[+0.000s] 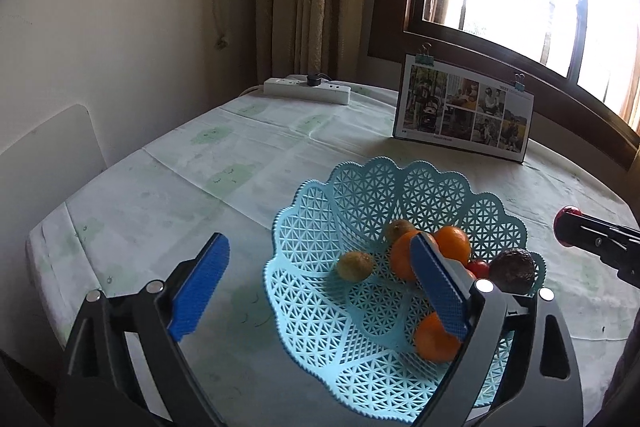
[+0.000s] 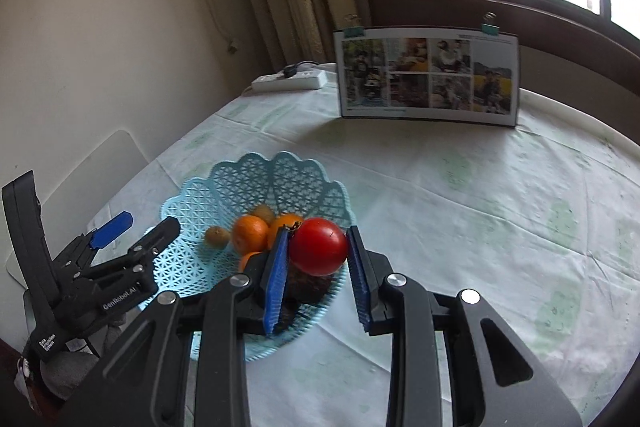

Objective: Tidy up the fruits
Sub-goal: 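Lower the red tomato into the basket and open the right tool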

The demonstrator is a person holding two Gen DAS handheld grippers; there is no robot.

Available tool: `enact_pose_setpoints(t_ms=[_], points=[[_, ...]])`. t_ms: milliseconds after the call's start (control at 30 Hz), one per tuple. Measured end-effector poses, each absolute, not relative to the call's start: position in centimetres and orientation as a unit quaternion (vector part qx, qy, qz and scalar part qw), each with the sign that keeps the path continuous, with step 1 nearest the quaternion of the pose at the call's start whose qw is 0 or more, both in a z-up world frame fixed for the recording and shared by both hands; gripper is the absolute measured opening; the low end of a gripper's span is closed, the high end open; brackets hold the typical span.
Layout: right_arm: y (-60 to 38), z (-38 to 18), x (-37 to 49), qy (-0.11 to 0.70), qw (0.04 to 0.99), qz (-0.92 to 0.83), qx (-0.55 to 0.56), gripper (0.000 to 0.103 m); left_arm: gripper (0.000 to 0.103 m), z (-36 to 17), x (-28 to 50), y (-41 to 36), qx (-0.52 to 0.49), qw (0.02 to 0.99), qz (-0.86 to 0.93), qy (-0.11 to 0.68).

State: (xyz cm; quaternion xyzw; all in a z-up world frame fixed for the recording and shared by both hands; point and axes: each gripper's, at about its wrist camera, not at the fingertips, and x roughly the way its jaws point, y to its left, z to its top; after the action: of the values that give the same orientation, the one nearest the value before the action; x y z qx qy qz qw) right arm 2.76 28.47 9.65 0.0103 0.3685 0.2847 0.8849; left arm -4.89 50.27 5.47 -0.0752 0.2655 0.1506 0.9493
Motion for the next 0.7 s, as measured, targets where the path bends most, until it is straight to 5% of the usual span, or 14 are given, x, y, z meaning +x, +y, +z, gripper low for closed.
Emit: enact_pose_setpoints(t_ms=[700], points=[[36.6, 7.8, 1.9, 0.391, 0.848, 0.357, -0.031, 0.029, 0.097, 5.7, -7.8, 53.2, -0.061, 0.942, 0.21, 0.254]])
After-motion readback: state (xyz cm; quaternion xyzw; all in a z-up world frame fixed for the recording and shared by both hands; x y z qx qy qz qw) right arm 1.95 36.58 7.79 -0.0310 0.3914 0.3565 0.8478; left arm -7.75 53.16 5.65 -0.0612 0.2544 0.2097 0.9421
